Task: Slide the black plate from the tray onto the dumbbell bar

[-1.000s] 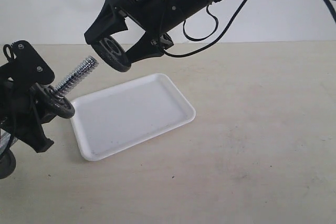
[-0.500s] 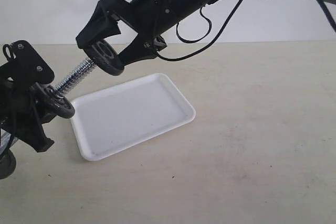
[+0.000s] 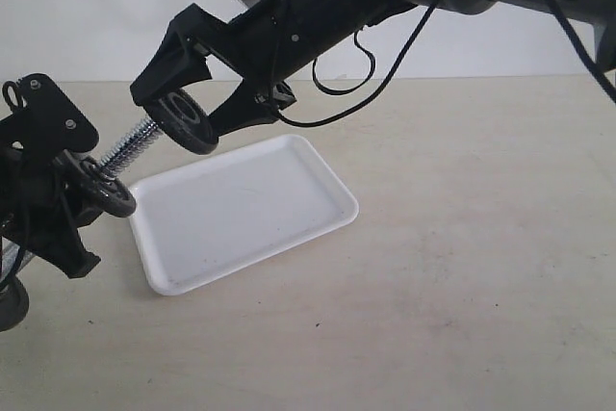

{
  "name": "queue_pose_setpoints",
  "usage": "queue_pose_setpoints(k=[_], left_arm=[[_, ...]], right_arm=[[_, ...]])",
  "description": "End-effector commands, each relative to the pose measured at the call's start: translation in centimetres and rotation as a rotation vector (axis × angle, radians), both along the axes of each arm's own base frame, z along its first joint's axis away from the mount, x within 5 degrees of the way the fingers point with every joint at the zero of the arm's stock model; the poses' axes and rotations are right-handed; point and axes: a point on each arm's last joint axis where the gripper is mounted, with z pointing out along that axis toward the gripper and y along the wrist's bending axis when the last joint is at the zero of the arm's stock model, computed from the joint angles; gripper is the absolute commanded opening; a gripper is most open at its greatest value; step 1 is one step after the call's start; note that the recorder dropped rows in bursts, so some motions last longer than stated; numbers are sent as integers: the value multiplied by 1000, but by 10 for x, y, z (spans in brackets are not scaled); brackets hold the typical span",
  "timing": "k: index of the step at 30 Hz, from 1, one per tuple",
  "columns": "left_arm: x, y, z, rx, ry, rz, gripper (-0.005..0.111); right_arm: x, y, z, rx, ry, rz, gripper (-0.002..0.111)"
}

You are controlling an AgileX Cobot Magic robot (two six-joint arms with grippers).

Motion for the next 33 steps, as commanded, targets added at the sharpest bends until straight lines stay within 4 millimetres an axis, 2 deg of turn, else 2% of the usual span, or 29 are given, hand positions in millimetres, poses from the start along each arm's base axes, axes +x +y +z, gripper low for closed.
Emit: queue_pose_setpoints(k=[1,4,10,33], left_arm=[[16,-32,58,-333,-490,-233,4],[16,-32,58,-336,-485,-228,4],[16,-32,58,-339,-488,-230,4],[16,-34,61,-388,-502,-226,4]], right_arm=[[-3,2,18,81,1,-2,0],[-3,2,20,83,-2,-2,0],[7,-13,23,92,-7,-40,0],[8,-11,23,130,-17,-34,0]])
